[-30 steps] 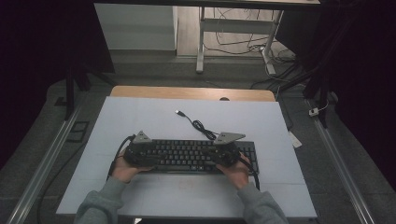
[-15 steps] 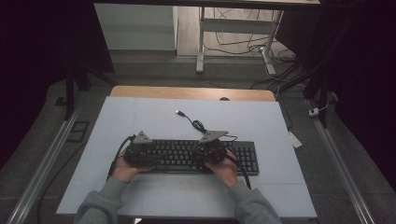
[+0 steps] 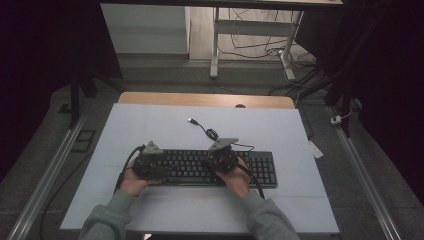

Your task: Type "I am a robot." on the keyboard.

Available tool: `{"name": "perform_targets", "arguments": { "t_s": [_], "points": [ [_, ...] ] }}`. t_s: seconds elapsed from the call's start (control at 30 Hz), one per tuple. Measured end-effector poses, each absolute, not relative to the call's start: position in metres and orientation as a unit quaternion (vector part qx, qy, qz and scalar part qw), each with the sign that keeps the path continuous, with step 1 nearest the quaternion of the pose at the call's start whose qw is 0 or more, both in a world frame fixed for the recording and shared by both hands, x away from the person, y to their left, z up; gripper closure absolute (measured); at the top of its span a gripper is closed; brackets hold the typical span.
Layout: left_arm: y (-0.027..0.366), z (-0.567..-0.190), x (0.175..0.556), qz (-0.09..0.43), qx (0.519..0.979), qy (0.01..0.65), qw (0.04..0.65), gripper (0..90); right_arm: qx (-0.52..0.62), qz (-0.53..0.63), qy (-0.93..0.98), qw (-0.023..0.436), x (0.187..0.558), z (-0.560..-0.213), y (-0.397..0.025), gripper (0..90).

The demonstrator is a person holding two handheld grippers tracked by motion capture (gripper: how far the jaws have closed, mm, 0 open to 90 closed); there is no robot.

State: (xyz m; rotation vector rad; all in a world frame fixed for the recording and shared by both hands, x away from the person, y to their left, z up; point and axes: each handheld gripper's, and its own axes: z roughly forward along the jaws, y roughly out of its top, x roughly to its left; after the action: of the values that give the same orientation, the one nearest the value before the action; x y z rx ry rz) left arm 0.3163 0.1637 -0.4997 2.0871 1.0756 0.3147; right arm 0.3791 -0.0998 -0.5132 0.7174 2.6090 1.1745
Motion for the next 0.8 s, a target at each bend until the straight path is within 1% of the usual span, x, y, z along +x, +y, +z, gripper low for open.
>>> {"name": "perform_targets", "arguments": {
  "t_s": [0.4, 0.77, 0.8],
  "points": [
    [0.164, -0.500, 0.316, 0.124, 0.817, 0.420, 0.376, 33.8, 0.242, 0.390, 0.883, 0.099, 0.380, -0.517, -0.099, 89.7],
    [0.164, -0.500, 0.317, 0.127, 0.813, 0.421, 0.381, 33.8, 0.242, 0.419, 0.870, 0.099, 0.372, -0.503, -0.110, 89.4],
    [0.164, -0.500, 0.317, 0.127, 0.814, 0.421, 0.379, 33.8, 0.243, 0.421, 0.869, 0.100, 0.370, -0.502, -0.113, 87.9]
  ]
}}
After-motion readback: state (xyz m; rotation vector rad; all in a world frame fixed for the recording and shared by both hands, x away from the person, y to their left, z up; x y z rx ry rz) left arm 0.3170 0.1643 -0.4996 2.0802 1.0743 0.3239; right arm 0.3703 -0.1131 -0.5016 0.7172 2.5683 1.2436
